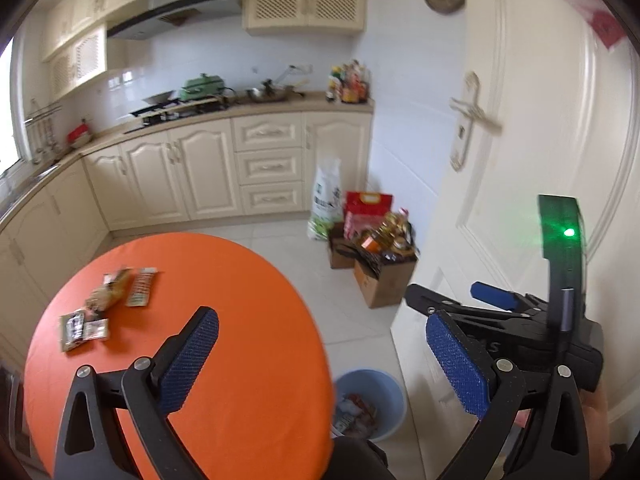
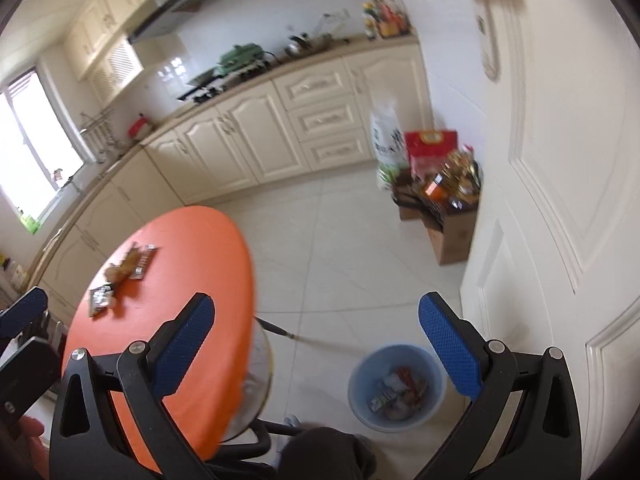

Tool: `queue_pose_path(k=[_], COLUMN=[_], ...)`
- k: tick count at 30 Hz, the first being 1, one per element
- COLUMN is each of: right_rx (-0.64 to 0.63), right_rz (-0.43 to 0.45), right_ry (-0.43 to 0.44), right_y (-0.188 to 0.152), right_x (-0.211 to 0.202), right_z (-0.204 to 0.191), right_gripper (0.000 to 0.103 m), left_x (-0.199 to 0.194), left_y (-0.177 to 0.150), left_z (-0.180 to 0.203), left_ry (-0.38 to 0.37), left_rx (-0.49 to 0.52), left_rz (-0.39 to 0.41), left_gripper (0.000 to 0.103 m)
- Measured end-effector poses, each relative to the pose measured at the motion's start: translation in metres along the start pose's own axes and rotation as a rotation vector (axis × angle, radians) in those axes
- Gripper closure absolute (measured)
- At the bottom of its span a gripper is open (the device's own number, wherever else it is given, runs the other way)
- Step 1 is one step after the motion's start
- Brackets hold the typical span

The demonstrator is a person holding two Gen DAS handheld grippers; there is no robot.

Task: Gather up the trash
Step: 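Return both open tools to the orange table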

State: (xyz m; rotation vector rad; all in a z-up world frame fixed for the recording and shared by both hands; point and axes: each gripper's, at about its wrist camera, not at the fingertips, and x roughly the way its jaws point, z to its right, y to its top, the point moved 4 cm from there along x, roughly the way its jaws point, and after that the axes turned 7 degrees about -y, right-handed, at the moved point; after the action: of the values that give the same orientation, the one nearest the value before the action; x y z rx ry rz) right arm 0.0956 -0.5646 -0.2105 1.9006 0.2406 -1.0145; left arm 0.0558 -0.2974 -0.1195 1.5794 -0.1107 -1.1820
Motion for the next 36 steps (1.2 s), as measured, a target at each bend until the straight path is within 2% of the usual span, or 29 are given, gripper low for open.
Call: queue_pose_path(k=[3,13,18,24,27,36], right_rx=[-0.069,-0.290,-0.363,-0.434,-0.458,-0.485], right_rz=[0.043,0.140,0.187,0.237,0.259,0.260], right_ry=[0.040,0.164,0.228,0.283,0.285,0.313], right_y=[0.005,-0.011,-0.020,-0.026,-0.031,-0.034], right_x=[-0.021,-0.068,-0.092,-0.113,-0.121,-0.116], right_z=[-0.041,-0.176,-0.228,-0.269,-0.282,-0.296], right_gripper=[0.000,0.000,0.000,0.000,0.000,0.000], left_x=[-0.044,-0.188,-0.233,-0.256,-0.260,-0.261], left_y=[-0.016,-0.076,-0.113,-0.138,-0.143,-0.134], left_z=[-0.024,-0.086,-0.100,-0.100,-0.098,-0.106], left_ry=[0.061,0.247,0.342,0.425,0.446,0.481], left_rx=[-0.054,-0.229,-0.303,-0.363,-0.379,-0.402], left_rz=[0.053,0.207,0.250,0.267,0.263,0.252], left_gripper=[0.001,0.001,0.001,0.001,0.001,0.001])
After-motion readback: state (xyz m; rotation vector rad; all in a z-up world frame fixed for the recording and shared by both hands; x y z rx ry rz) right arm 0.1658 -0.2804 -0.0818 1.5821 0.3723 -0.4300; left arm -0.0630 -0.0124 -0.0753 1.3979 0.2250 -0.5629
